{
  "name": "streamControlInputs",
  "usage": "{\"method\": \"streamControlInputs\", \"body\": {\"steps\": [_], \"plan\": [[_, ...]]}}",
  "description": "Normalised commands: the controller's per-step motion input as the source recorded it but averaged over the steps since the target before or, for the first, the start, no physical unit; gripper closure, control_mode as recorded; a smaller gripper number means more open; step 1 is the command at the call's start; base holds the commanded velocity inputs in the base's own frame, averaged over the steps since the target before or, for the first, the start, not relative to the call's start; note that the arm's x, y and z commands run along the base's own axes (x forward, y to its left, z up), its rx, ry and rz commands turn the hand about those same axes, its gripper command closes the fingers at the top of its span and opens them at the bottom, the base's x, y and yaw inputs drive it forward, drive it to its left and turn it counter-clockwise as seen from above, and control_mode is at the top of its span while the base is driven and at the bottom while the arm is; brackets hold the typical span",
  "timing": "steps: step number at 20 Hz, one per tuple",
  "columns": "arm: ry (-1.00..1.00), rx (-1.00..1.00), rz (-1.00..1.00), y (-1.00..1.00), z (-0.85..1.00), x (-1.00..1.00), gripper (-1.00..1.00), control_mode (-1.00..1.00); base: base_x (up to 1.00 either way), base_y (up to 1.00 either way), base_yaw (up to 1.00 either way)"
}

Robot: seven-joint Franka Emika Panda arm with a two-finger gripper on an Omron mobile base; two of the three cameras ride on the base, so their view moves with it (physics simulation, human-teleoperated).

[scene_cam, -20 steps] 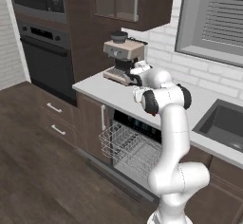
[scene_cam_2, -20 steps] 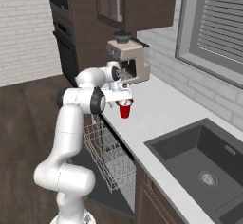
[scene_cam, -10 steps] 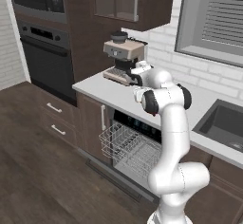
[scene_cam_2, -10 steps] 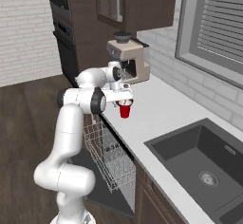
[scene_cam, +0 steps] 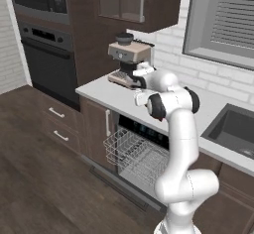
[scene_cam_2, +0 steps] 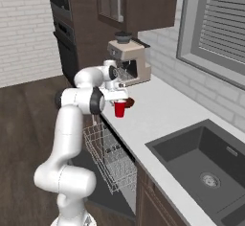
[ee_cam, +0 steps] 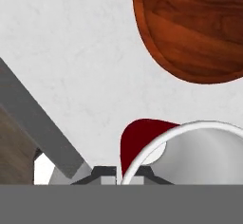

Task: Pick up the cup and bowl from the counter, place them in the dishwasher, and close the dishwasher door.

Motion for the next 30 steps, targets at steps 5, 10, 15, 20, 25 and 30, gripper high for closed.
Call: {"method": "streamControlInputs", "body": {"steps": [5,10,15,20,25,30], "plan": [[-0.21,0.0,-0.17,0.78,0.07,-0.95,1.0,-1.0,0.0,0.0,0.0],[-0.23,0.0,-0.39,0.85,0.0,-0.95,1.0,-1.0,0.0,0.0,0.0],[-0.31,-0.01,-0.5,0.8,-0.3,-0.73,1.0,-1.0,0.0,0.0,0.0],[-0.3,-0.14,-0.41,0.52,-0.27,-0.14,1.0,-1.0,0.0,0.0,0.0],[-0.12,-0.11,-0.32,-0.07,-0.43,0.24,1.0,-1.0,0.0,0.0,0.0],[-0.03,0.0,-0.09,-0.39,-0.91,0.7,1.0,-1.0,0.0,0.0,0.0]]}}
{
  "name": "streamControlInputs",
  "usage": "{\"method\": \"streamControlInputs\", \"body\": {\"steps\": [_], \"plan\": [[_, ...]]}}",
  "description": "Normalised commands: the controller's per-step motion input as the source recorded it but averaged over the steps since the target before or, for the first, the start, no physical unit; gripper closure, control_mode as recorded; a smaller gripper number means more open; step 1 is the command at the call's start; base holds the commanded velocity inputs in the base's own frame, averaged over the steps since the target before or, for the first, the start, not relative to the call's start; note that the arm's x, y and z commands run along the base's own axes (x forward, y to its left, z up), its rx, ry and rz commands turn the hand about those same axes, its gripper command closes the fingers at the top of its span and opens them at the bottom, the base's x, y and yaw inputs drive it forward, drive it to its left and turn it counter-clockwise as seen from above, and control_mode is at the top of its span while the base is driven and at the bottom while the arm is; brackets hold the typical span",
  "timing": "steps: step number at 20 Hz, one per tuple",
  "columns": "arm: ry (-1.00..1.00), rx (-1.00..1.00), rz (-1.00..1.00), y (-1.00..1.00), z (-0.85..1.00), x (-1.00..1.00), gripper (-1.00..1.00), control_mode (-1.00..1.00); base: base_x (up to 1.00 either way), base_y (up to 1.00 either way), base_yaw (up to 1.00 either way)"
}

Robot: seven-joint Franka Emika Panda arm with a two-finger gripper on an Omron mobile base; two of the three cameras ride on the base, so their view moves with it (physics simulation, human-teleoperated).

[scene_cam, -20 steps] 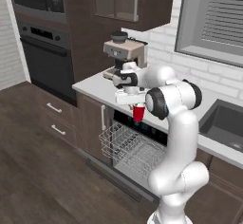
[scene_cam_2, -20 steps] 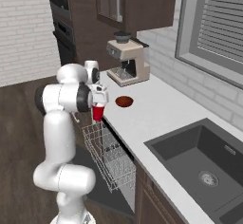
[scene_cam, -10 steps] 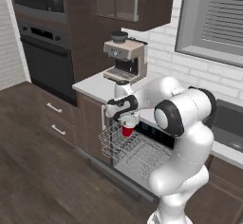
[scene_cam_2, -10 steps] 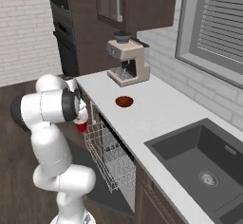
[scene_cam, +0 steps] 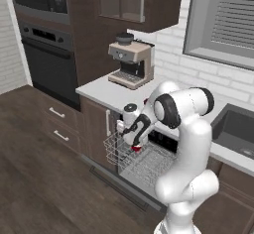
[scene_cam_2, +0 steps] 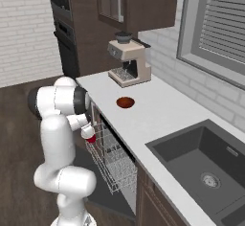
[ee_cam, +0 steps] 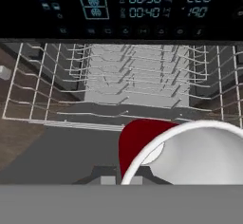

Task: Pick up the cup and bowl from the counter, place them in the dishwasher, and close the dishwasher door.

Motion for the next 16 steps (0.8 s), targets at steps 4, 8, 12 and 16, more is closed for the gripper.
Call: {"method": "streamControlInputs", "body": {"steps": [4,8,12,16], "plan": [[0.0,-0.07,-0.08,-0.06,-0.67,0.38,1.0,-1.0,0.0,0.0,0.0],[0.0,-0.25,-0.15,0.1,-0.44,0.17,1.0,-1.0,0.0,0.0,0.0],[0.05,-0.23,-0.14,0.0,-0.4,0.6,1.0,-1.0,0.0,0.0,0.0],[0.2,-0.13,-0.1,0.0,-0.06,0.42,1.0,-1.0,0.0,0.0,0.0]]}}
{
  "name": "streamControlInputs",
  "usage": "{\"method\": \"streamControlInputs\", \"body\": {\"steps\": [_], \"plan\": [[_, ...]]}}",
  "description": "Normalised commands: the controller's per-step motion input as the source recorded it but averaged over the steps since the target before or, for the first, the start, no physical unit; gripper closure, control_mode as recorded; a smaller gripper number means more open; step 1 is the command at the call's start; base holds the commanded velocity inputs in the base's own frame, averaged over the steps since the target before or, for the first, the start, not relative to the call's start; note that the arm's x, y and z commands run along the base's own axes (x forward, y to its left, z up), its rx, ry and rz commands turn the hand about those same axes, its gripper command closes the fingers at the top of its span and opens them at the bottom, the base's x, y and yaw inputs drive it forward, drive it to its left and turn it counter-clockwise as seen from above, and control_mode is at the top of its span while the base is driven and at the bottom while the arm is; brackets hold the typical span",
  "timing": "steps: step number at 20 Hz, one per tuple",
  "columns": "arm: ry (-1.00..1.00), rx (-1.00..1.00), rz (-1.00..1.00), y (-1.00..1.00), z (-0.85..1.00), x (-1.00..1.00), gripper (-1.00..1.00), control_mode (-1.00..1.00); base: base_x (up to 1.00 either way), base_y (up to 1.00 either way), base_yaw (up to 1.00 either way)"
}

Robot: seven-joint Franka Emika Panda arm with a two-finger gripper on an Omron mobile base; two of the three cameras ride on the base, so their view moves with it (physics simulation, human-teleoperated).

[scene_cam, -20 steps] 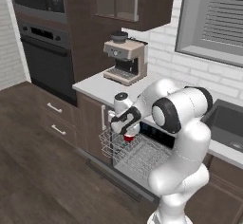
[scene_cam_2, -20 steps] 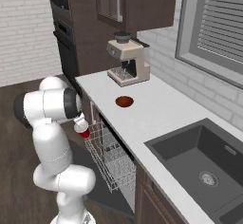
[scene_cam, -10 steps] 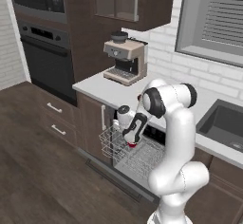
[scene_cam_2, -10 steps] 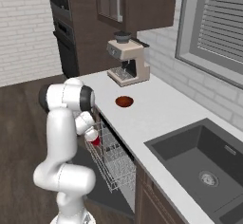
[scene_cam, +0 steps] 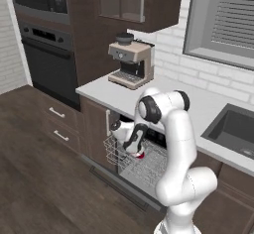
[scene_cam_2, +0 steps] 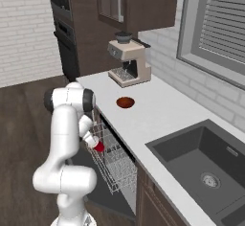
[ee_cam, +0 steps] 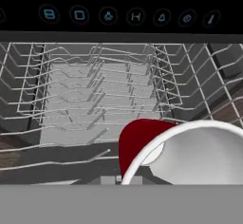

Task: Pick up the cup and bowl from the counter, place them in the dishwasher, and close the dishwasher door.

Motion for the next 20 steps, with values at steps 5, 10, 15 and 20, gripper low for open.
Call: {"method": "streamControlInputs", "body": {"steps": [5,10,15,20], "plan": [[0.15,-0.04,-0.1,-0.04,-0.12,0.35,1.0,-1.0,0.0,0.0,0.0],[0.03,0.0,-0.11,-0.2,-0.28,0.51,1.0,-1.0,0.0,0.0,0.0],[0.0,0.0,-0.07,-0.15,-0.56,0.25,1.0,-1.0,0.0,0.0,0.0],[0.0,-0.03,-0.01,0.0,-0.5,0.0,1.0,-1.0,0.0,0.0,0.0]]}}
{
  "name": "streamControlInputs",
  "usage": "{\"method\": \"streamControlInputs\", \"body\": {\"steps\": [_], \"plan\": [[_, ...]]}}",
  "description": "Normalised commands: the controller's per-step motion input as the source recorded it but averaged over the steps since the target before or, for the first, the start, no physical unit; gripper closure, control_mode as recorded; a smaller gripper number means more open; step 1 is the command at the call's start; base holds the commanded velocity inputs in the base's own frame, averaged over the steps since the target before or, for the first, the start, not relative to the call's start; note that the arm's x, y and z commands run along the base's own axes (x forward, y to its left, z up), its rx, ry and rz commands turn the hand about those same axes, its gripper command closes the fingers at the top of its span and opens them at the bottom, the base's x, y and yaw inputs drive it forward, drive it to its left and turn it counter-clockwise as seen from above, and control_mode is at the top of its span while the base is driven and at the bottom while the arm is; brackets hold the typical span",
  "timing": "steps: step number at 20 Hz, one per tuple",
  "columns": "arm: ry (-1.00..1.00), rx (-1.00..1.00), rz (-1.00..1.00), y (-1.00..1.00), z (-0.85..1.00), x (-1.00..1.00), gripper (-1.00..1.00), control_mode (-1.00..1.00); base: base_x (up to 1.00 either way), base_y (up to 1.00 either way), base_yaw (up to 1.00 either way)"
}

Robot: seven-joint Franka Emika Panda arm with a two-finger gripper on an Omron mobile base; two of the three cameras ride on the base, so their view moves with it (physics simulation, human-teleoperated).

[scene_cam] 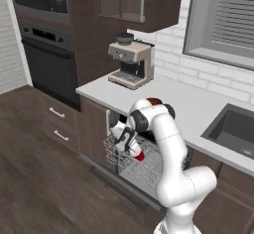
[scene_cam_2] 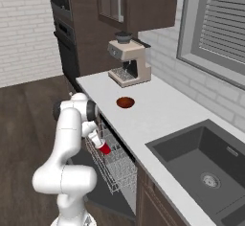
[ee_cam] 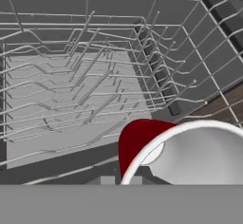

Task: Pick up the cup and bowl from the counter, place them in the dishwasher, and close the dishwasher door.

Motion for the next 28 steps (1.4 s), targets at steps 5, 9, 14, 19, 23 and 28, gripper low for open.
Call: {"method": "streamControlInputs", "body": {"steps": [5,9,14,19,23,28], "plan": [[0.03,0.0,0.0,0.0,0.0,0.0,1.0,-1.0,0.0,0.0,0.0],[0.0,0.0,0.0,0.0,0.0,0.0,-1.0,-1.0,0.0,0.0,0.0],[0.0,0.0,0.0,0.0,0.0,0.0,-1.0,-1.0,0.0,0.0,0.0],[0.0,0.0,0.0,0.0,0.03,0.0,-1.0,-1.0,0.0,0.0,0.0],[-0.01,-0.08,0.0,0.0,0.3,-0.04,-1.0,-1.0,0.0,0.0,0.0],[-0.03,-0.01,0.0,0.0,0.66,-0.02,-1.0,-1.0,0.0,0.0,0.0]]}}
